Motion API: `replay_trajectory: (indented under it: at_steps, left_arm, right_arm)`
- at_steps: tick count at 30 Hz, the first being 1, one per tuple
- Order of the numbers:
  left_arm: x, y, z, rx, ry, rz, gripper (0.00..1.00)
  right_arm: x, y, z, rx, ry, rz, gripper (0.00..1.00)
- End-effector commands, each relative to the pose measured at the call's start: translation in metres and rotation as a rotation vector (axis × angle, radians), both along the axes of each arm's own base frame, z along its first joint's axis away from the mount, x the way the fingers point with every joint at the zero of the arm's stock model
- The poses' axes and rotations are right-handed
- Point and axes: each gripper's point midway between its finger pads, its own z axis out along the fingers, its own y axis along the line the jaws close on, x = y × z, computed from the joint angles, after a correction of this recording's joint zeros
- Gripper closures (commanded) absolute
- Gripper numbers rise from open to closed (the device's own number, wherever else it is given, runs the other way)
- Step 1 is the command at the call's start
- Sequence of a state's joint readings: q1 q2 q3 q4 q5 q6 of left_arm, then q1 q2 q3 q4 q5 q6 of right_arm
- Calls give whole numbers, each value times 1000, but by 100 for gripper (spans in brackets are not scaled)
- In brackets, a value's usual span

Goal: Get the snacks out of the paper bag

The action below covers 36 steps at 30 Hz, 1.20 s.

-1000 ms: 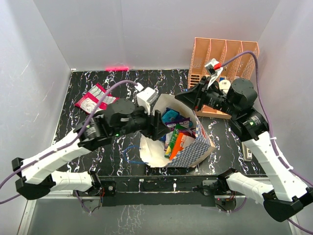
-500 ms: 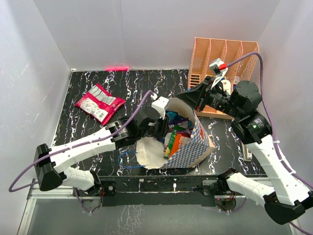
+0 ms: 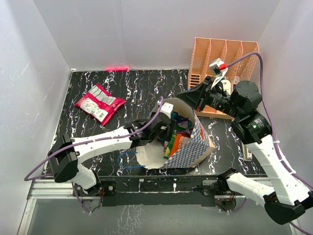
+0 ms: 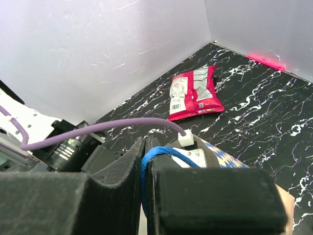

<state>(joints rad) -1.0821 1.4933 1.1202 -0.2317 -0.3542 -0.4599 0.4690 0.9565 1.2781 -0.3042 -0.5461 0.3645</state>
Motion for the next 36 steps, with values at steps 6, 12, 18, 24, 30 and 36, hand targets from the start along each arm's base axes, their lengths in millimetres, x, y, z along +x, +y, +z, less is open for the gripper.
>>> replay_trajectory:
  at_steps: [6, 12, 18, 24, 30, 36]
  left_arm:
    - [17, -11, -18, -1, -32, 66, 32]
    - [26, -24, -31, 12, -39, 46, 30]
    - [32, -35, -38, 14, -34, 34, 39]
    - [31, -36, -25, -7, -48, 20, 78]
    - [25, -33, 3, -60, -59, -2, 100]
    - [10, -30, 44, -143, -66, -60, 100]
  right_arm:
    - [-8, -6, 48, 70, -174, -9, 93]
    - [-9, -7, 49, 62, -178, -15, 93]
    - [-10, -8, 51, 59, -181, -15, 93]
    - [-10, -10, 50, 55, -182, -28, 93]
    - [-10, -13, 49, 49, -189, -42, 93]
    - [-10, -16, 49, 43, -195, -59, 93]
